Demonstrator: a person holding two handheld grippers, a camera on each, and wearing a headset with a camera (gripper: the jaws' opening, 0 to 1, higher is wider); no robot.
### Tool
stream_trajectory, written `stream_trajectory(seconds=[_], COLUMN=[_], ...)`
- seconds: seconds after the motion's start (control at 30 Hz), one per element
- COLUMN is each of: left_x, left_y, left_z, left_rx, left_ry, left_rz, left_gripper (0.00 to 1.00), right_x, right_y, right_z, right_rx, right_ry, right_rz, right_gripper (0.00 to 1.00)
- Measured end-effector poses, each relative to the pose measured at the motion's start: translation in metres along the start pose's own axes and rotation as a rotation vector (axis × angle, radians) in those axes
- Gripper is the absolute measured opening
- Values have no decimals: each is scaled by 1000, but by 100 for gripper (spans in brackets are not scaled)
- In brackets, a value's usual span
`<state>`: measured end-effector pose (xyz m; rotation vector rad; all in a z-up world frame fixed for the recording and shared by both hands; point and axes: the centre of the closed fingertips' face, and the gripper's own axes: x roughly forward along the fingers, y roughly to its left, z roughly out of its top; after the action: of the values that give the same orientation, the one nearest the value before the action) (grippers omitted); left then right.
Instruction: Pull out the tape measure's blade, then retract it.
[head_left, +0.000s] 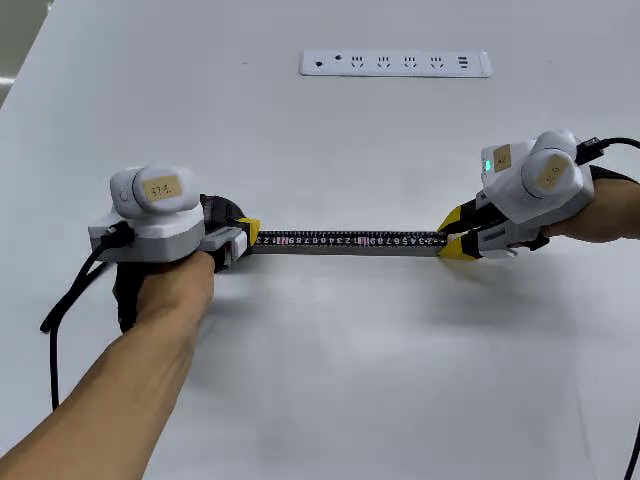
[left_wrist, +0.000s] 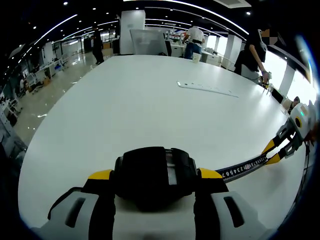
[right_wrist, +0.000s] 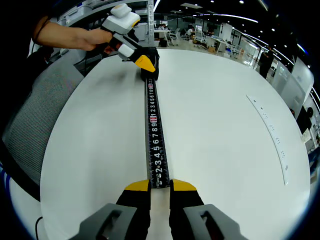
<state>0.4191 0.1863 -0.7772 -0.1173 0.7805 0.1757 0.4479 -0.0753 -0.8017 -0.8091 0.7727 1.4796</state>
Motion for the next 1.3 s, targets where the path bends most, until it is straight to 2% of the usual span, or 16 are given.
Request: stream_trajectory(seconds=[1.3], left_x=[2], left_y=[0], left_z=[1], left_rx=[-15], left_ry=[7], left_rz=[-30], left_gripper=[59], right_x=[0], right_y=[3], right_z=[2], right_rx=[3], right_ry=[20], right_rz=[-8], right_gripper=[10])
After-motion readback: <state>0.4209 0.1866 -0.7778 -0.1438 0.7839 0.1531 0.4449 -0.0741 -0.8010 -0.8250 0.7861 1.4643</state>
